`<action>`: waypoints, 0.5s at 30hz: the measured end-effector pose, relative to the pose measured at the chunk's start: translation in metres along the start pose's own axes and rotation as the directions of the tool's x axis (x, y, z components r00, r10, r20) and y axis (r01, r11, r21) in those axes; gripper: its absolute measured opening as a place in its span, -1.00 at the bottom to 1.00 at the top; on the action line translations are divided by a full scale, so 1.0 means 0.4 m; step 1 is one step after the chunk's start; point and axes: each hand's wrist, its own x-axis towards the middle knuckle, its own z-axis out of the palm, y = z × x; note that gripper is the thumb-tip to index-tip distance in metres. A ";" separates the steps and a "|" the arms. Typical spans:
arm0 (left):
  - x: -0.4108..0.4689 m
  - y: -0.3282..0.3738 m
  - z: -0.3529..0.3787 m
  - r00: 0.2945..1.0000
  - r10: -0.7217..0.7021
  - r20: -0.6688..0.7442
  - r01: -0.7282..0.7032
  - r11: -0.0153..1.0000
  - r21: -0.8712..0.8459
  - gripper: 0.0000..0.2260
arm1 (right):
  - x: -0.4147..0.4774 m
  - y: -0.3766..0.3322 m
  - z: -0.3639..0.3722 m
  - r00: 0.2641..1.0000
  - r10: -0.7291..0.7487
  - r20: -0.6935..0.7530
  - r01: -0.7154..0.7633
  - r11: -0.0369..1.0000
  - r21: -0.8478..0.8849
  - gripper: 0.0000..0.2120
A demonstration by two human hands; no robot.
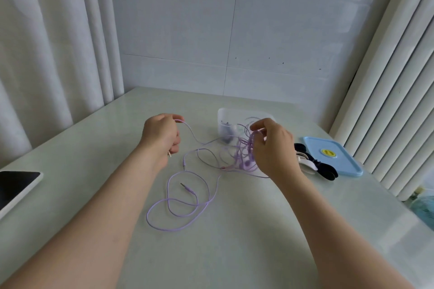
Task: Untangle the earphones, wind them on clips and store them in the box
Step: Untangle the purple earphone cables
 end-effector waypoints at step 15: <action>-0.045 0.043 -0.003 0.956 0.002 0.294 0.022 0.997 -0.078 -0.85 | -0.011 -0.049 -0.037 0.949 0.167 0.269 -0.291 0.792 0.537 -0.73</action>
